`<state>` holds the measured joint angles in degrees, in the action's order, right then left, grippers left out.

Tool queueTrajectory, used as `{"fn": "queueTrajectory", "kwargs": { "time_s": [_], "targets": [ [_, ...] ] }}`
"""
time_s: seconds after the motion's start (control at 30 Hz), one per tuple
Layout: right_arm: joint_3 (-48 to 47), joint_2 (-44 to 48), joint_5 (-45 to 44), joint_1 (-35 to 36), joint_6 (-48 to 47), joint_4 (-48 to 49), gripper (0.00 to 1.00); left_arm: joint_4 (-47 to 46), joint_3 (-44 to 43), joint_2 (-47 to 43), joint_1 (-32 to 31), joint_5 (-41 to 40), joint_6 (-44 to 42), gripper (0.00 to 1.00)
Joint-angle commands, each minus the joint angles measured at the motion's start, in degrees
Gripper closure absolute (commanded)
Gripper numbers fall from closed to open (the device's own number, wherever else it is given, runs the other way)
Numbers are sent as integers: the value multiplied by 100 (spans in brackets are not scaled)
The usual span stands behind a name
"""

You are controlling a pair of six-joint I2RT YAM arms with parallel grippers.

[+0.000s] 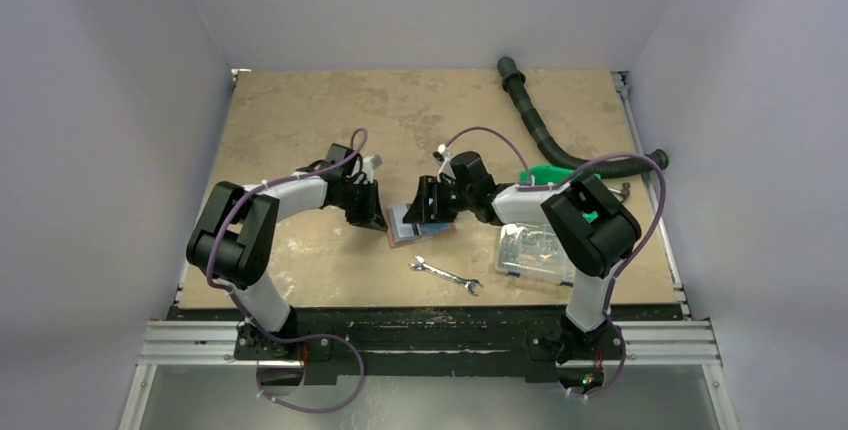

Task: Put the credit cards into the card holder
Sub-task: Insert the credit card into the card holder.

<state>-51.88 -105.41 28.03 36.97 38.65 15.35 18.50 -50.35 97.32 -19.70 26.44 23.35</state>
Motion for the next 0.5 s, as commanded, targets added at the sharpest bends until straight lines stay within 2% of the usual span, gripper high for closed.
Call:
{"fn": "queueTrajectory", "kwargs": {
  "time_s": [0.0,0.23,0.47],
  "targets": [
    [-103,-107,261,113,219,535,40,127,-52,58,-42,-306,-156,100],
    [-353,-90,177,306,138,418,41,137,-38,43,-42,-318,-165,100],
    [-219,378,89,302,-53,152,40,202,-76,-53,-34,-473,-199,100]
  ]
}}
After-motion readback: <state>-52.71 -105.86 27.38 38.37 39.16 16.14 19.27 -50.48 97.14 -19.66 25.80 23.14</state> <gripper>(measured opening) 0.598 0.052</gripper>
